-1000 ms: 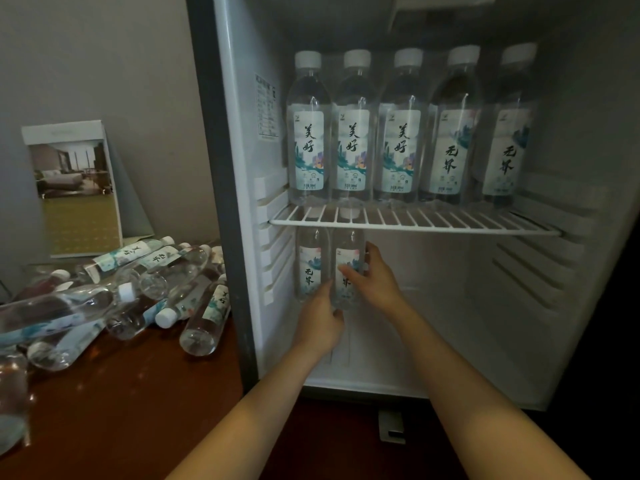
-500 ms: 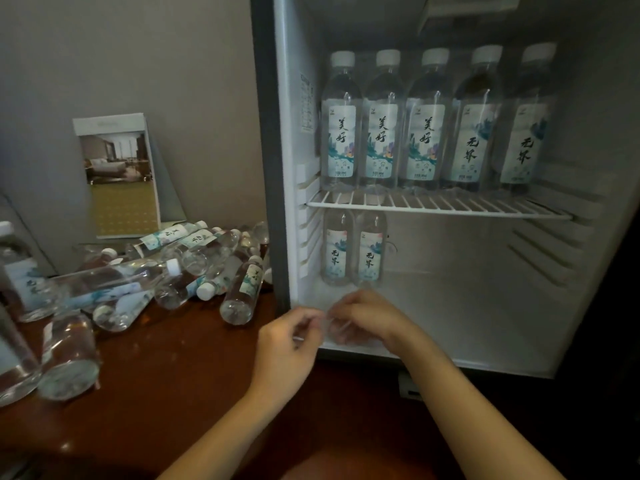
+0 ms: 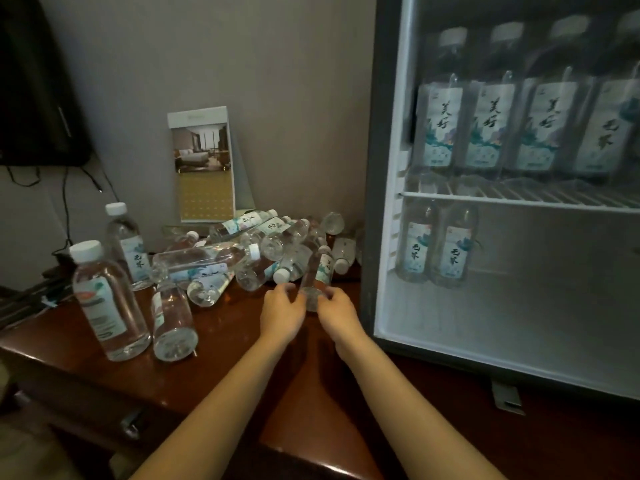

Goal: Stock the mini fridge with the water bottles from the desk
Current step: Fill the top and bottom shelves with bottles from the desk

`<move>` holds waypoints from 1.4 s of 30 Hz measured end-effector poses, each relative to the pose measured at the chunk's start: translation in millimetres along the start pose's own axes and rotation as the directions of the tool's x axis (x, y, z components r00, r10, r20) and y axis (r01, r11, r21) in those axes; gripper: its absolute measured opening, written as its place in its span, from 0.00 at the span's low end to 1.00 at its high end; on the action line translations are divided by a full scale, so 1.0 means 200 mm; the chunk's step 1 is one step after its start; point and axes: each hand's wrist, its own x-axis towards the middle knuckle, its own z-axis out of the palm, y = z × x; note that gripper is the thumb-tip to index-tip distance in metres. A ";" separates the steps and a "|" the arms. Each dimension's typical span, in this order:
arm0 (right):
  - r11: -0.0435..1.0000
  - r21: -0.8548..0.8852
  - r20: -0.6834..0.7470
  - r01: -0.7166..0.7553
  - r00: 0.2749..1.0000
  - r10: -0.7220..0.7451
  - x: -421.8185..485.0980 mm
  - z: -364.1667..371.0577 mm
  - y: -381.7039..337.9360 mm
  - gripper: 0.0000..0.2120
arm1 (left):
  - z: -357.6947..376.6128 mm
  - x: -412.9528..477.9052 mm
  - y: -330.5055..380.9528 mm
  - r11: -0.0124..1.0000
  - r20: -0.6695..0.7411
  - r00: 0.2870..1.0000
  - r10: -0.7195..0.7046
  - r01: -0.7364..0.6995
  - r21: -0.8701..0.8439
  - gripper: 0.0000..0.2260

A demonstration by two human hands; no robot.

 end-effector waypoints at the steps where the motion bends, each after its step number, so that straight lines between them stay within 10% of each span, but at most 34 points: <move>1: 0.998 0.058 -0.055 -0.018 0.998 0.021 0.05 0.03 0.01 0.17 | 0.01 0.03 0.01 0.999 0.017 1.000 -0.024 0.024 -0.024 0.17; 19: 0.924 0.381 -0.114 -0.019 0.991 0.067 0.29 0.14 0.08 0.17 | 0.11 0.25 -0.08 0.824 0.180 0.963 -0.201 0.265 -0.501 0.22; 34: 0.876 0.454 -0.035 0.166 0.985 -0.169 0.19 0.06 0.12 0.37 | -0.03 0.18 -0.11 0.746 0.425 0.894 0.140 0.188 -0.639 0.21; 42: 0.890 0.424 0.108 0.166 0.967 -0.232 0.21 0.05 0.12 0.41 | -0.03 0.19 -0.09 0.597 0.303 0.939 0.163 0.151 -0.788 0.23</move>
